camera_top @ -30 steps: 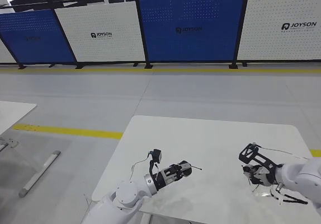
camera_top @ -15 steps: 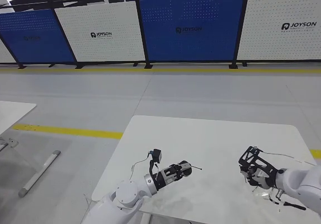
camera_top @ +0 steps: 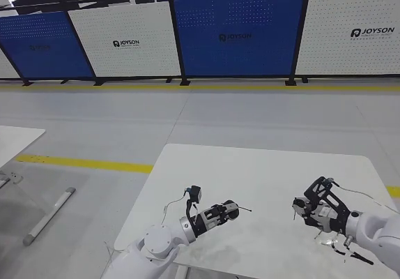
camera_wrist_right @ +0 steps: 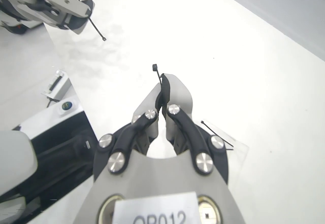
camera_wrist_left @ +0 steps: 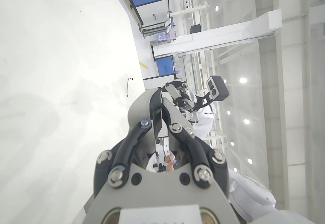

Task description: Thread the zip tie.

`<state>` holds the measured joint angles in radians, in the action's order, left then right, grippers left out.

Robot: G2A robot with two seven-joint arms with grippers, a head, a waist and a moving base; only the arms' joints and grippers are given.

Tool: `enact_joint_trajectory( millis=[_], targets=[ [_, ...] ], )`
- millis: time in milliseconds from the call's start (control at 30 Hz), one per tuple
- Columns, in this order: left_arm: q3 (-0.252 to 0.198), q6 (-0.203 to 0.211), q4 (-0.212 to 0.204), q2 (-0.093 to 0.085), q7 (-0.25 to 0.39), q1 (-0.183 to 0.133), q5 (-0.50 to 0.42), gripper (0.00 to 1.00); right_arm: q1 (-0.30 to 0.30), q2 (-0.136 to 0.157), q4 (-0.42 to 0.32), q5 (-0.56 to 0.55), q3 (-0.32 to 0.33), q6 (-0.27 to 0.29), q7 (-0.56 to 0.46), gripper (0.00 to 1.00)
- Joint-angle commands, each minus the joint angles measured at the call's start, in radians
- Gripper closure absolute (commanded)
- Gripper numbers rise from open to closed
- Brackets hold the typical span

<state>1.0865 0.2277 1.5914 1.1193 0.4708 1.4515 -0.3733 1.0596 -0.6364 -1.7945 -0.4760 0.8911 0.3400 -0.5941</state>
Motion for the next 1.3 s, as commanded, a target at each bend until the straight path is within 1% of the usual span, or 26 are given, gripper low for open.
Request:
enact_joint_trajectory(
  millis=[0, 467, 500, 567, 600, 667, 733, 967, 1000, 1033, 1067, 1167, 1200, 1233, 1267],
  targets=[
    [0.0, 0.0, 0.0, 0.0, 0.0, 0.0, 0.0, 1.0, -0.001, 0.0, 0.001, 0.0, 0.0, 0.0, -0.002, 1.0],
    [0.0, 0.0, 0.0, 0.0, 0.0, 0.0, 0.0, 1.0, -0.001, 0.0, 0.001, 0.0, 0.0, 0.0, -0.002, 1.0],
    [-0.005, -0.005, 0.004, 0.001, 0.001, 0.001, -0.002, 1.0, -0.001, 0.0, 0.001, 0.0, 0.0, 0.0, -0.002, 1.0],
    [-0.017, -0.018, 0.017, 0.001, 0.039, 0.004, -0.022, 1.0, -0.001, 0.0, 0.001, 0.0, 0.0, 0.0, -0.002, 1.0],
    [-0.023, -0.036, 0.025, 0.0, 0.097, 0.005, -0.061, 1.0, -0.001, 0.0, 0.001, 0.0, 0.0, 0.0, -0.002, 1.0],
    [-0.015, -0.059, 0.028, -0.004, 0.174, 0.004, -0.115, 1.0, -0.001, 0.0, 0.001, 0.0, 0.0, 0.0, -0.002, 1.0],
    [-0.001, -0.055, 0.03, -0.006, 0.177, 0.006, -0.127, 1.0, -0.001, 0.0, 0.001, 0.0, 0.0, 0.0, -0.002, 1.0],
    [-0.001, -0.055, 0.03, -0.006, 0.177, 0.006, -0.127, 1.0, -0.001, 0.0, 0.001, 0.0, 0.0, 0.0, -0.002, 1.0],
    [-0.001, -0.055, 0.03, -0.006, 0.177, 0.006, -0.127, 1.0, 0.006, -0.002, 0.001, 0.001, 0.002, -0.008, 0.018, 1.0],
    [-0.001, -0.055, 0.03, -0.006, 0.177, 0.006, -0.127, 1.0, 0.014, -0.004, -0.002, 0.003, 0.008, -0.024, 0.058, 1.0],
    [-0.001, -0.055, 0.03, -0.006, 0.177, 0.006, -0.127, 1.0, 0.031, -0.007, -0.008, 0.008, 0.015, -0.038, 0.118, 1.0],
    [-0.001, -0.055, 0.03, -0.006, 0.177, 0.006, -0.127, 1.0, 0.079, -0.011, -0.012, 0.045, 0.041, -0.047, 0.268, 1.0],
    [-0.001, -0.055, 0.03, -0.006, 0.177, 0.006, -0.127, 1.0, 0.104, -0.013, -0.018, 0.058, 0.05, -0.041, 0.33, 1.0],
    [-0.001, -0.055, 0.03, -0.006, 0.177, 0.006, -0.127, 1.0, 0.12, -0.014, -0.018, 0.06, 0.055, -0.031, 0.356, 1.0],
    [-0.001, -0.055, 0.03, -0.006, 0.177, 0.006, -0.127, 1.0, 0.131, -0.014, -0.017, 0.057, 0.062, -0.036, 0.378, 1.0]
  ],
)
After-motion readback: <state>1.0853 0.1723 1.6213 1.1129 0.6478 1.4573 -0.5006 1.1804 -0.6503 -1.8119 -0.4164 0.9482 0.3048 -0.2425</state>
